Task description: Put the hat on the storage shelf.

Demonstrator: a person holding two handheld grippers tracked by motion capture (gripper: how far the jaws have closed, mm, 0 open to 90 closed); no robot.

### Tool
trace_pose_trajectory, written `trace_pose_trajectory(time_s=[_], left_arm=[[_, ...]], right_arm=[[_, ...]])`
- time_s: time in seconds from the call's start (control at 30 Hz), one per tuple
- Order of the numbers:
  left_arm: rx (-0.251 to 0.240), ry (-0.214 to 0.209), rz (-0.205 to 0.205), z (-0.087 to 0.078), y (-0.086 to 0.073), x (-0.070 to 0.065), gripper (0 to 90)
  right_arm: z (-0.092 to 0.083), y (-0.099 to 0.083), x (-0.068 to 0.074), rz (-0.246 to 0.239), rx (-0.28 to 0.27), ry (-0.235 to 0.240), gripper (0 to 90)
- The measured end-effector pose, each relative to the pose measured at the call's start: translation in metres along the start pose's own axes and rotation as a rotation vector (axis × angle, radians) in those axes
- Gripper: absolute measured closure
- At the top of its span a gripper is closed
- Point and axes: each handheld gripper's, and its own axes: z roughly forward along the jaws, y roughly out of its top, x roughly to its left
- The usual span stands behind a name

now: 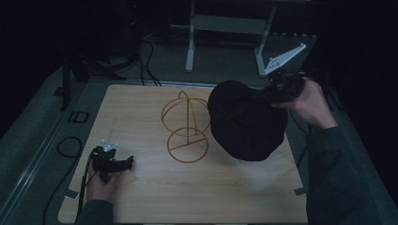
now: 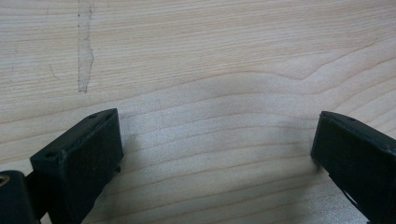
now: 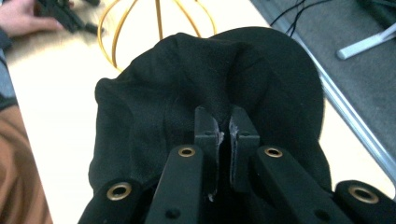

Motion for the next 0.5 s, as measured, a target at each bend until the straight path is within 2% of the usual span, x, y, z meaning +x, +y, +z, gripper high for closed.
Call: trace_pose_trajectory(time_s=[0.5], left_arm=[[-0.001, 0.000, 0.000, 0.000, 0.000, 0.000, 1.8]], right_arm=[[-0.007, 0.012, 0.003, 0.009, -0.088, 0.031, 85.4]])
